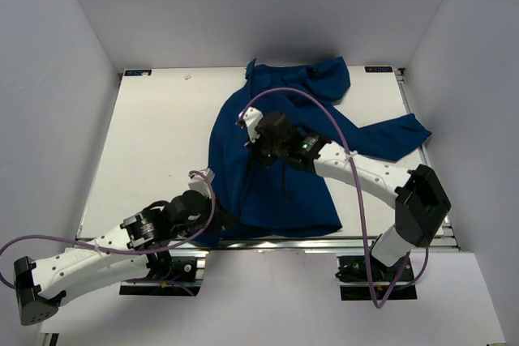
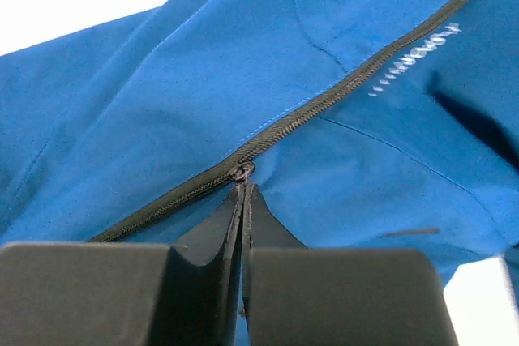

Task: Zip up the jacket

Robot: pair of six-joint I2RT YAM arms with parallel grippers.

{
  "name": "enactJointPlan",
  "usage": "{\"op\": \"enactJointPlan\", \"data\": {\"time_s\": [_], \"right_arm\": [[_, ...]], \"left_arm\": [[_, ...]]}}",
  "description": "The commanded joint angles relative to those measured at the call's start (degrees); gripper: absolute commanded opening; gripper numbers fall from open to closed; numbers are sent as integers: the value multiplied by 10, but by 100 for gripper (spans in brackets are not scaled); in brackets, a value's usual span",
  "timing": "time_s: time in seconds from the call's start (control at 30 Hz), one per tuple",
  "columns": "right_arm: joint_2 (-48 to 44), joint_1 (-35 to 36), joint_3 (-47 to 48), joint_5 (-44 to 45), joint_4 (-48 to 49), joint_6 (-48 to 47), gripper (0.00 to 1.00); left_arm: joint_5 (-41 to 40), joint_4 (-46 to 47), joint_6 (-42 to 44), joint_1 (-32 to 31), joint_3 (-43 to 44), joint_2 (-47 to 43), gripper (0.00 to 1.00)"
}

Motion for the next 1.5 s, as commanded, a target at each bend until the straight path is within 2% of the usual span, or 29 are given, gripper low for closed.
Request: {"op": "enactJointPlan", "data": {"time_s": [0.0,0.1,0.2,0.3,0.4,0.6,0.73,1.0,1.1,1.2,1.3,1.33,1.47], "right_arm": [[-17,39,-35,48,72,17,0],[-7,58,-54,60,75,100,0],[7,58,-65,166,75,127,0],[18,58,-72,211,82,122,0],[27,58,-74,196,79,102,0],[28,58,-93,94,93,63,0],[34,58,-95,84,91,65,9],[41,58,-86,88,92,61,20],[42,58,-86,87,95,58,15],[46,58,-84,83,94,54,14],[52,58,-82,79,92,52,0],[53,58,-82,84,93,52,0],[56,58,-75,192,106,64,0]], "left_arm": [[50,-87,15,-16,23,-5,0],[53,-84,31,-16,38,-1,0],[66,-88,39,-16,41,-4,0],[70,-91,39,-16,37,-12,0],[70,-92,35,-16,36,-16,0],[71,-92,37,-16,40,-8,0],[70,-100,35,-16,45,-3,0],[70,-100,36,-16,47,4,0],[71,-99,39,-16,47,8,0],[70,-100,39,-16,49,8,0],[70,-105,39,-16,51,6,0],[71,-108,39,-16,52,7,0],[70,-120,38,-16,58,6,0]]}}
